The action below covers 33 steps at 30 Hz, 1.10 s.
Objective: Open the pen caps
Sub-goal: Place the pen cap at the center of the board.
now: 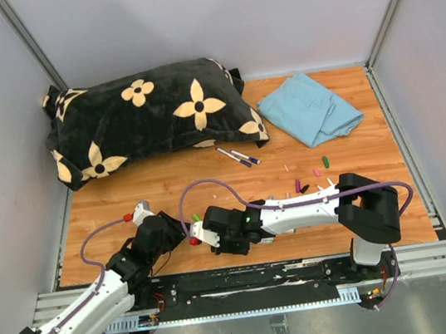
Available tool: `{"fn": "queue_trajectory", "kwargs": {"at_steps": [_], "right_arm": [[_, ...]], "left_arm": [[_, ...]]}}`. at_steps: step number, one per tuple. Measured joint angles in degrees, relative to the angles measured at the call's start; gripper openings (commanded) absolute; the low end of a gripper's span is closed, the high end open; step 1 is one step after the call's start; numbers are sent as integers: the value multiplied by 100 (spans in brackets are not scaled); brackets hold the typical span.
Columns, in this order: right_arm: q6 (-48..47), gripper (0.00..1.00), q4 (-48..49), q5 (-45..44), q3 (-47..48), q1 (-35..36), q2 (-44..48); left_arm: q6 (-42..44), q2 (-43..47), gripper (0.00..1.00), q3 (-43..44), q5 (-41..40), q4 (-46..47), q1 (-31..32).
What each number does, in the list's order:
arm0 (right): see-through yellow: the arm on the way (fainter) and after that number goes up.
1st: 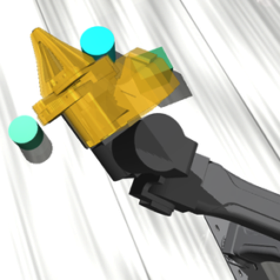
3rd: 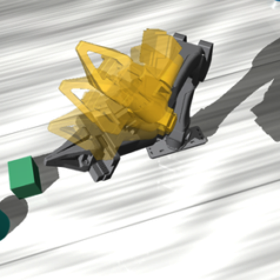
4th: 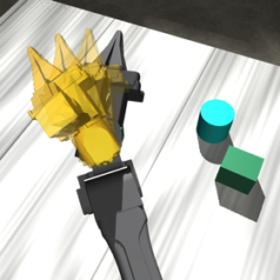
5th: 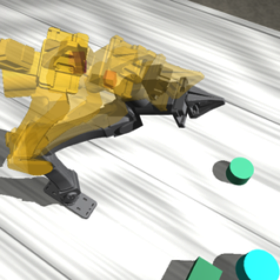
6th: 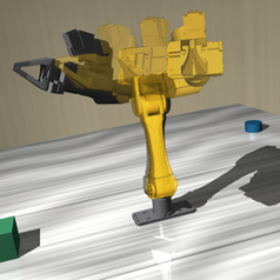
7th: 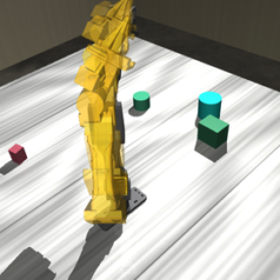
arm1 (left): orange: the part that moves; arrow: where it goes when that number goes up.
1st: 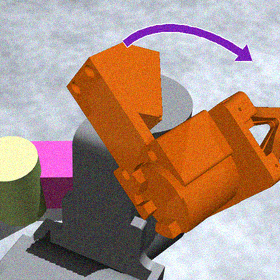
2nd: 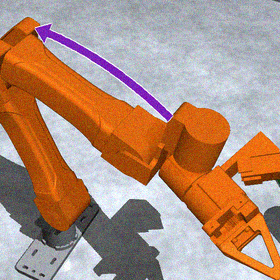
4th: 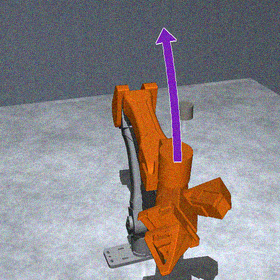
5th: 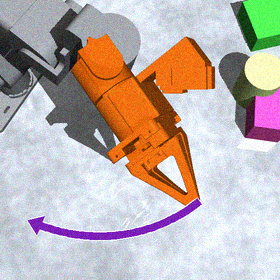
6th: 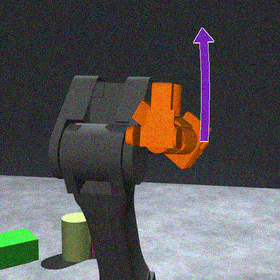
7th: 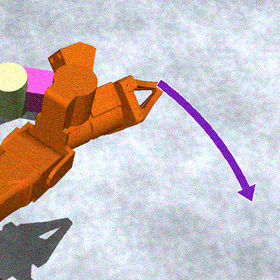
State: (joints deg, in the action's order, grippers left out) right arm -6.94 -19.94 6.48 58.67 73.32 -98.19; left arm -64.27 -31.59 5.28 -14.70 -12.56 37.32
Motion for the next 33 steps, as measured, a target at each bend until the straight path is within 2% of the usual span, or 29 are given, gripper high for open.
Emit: {"fn": "queue_trajectory", "kwargs": {"at_steps": [6, 8, 11, 16, 19, 23, 29, 33], "right_arm": [[146, 20, -11, 85, 20, -111, -85], [210, 19, -13, 85, 44, -138, -101], [337, 16, -24, 85, 63, -146, -109], [645, 3, -48, 146, 63, -155, -109], [962, 3, -63, 212, 63, -155, -111], [1408, 7, -76, 205, 63, -157, -127], [1908, 23, -83, 208, 63, -317, -127], [1987, 29, -79, 210, 63, -433, -127]], "left_arm": [[0, 317, 40, 0, -4, -140, 0], [2, 422, 44, 2, -9, -210, 0], [20, 614, 45, 24, -66, -407, 0], [44, 861, 46, 223, -251, -815, 0], [74, 1088, 46, 391, -413, -1084, 0], [81, 1335, 46, 474, -522, -1220, 0], [83, 1338, 46, 503, -573, -1357, 0], [94, 1228, 46, 568, -579, -1322, 0]]}}
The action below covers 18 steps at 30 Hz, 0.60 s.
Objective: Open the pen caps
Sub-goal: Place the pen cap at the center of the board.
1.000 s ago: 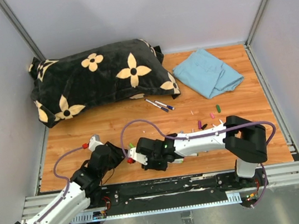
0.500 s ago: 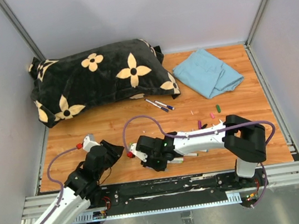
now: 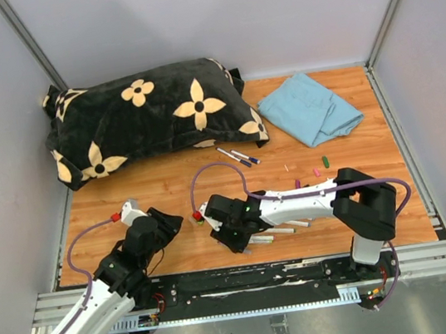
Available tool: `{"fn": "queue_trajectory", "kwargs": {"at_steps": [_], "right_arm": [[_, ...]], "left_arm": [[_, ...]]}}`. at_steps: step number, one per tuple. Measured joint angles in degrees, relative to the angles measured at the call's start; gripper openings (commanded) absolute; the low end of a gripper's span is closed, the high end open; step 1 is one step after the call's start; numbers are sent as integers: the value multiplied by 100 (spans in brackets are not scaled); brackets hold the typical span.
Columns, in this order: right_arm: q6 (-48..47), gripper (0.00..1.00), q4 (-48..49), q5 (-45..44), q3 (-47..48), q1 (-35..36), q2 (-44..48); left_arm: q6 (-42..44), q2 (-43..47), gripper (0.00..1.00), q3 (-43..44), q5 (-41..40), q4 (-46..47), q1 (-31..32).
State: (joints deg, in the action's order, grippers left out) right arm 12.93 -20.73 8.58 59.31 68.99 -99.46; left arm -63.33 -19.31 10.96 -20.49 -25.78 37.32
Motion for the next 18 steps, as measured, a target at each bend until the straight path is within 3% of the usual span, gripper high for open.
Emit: {"fn": "queue_trajectory", "kwargs": {"at_steps": [18], "right_arm": [[-385, 36, 24, 188, 0, -26, 138]], "left_arm": [[9, -138, 47, 31, 114, 179, 0]]}}
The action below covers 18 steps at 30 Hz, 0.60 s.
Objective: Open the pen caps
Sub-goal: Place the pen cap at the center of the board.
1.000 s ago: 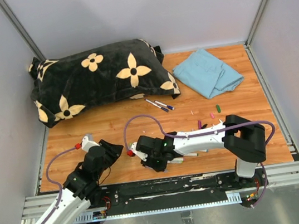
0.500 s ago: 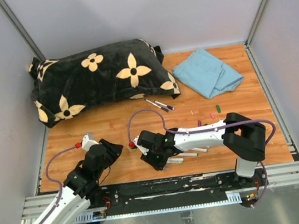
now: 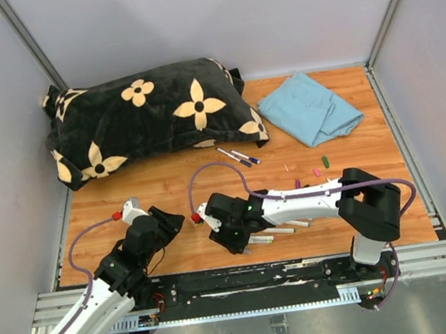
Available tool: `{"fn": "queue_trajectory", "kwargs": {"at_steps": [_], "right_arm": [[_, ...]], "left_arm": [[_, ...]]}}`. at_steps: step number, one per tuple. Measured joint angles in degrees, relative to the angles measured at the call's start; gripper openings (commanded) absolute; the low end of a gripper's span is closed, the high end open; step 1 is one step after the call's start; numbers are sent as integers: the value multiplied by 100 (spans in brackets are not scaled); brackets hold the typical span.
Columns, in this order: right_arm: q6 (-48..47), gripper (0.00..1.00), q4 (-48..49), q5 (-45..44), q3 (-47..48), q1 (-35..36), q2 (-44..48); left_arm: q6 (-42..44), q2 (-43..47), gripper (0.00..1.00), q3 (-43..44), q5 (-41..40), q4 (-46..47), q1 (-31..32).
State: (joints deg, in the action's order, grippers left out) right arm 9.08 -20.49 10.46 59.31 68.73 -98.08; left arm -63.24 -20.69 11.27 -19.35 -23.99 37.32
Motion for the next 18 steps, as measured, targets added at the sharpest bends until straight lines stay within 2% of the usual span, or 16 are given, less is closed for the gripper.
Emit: {"fn": "queue_trajectory", "kwargs": {"at_steps": [4, 7, 11, 12, 15, 18], "right_arm": [[-133, 38, -37, -2, 2, 2, 79], [-308, 43, -114, 0, 24, 4, 225], [-728, 66, -337, 50, 201, 4, 483], [-914, 70, -422, 92, 269, 2, 581], [-1637, 76, -678, 382, 391, -85, 1047], [-2371, 79, -957, 992, 396, -575, 1687]], "left_arm": [[0, 0, 47, 0, 20, 0, 0], [15, 0, 49, 0, 52, 11, 0], [173, 0, 50, 0, 184, 214, 0], [227, 0, 54, 0, 221, 295, 0], [511, -4, 60, -9, 402, 717, 0], [815, -24, 68, -63, 662, 1386, 0]]}}
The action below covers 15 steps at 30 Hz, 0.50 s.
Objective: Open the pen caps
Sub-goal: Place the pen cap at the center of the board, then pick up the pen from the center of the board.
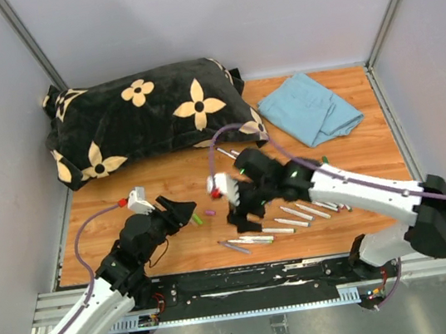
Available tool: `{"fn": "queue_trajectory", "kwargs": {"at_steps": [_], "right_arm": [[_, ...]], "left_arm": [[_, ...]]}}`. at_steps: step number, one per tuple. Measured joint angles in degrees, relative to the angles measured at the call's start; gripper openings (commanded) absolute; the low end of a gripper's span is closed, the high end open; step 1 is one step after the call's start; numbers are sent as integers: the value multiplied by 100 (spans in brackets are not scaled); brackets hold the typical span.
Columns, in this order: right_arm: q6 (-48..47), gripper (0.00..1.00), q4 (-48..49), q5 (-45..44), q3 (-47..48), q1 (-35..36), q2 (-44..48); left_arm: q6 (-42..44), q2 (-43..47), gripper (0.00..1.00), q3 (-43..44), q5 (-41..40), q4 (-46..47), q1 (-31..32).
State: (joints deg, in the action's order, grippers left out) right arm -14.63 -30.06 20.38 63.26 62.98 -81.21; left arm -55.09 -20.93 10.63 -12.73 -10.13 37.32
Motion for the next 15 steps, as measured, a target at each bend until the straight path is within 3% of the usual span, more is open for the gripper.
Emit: {"fn": "queue_trajectory", "kwargs": {"at_steps": [5, 11, 15], "right_arm": [[-678, 99, -179, 1036, -24, -1963, 916], [-811, 98, -20, 1676, -315, -3080, 1451], [-817, 96, -138, 1974, 33, -3427, 675]], "left_arm": [[363, -354, 72, -26, 407, 1174, 0], [695, -914, 89, -26, 791, 2229, 0], [1001, -994, 96, -26, 944, 2643, 0]]}}
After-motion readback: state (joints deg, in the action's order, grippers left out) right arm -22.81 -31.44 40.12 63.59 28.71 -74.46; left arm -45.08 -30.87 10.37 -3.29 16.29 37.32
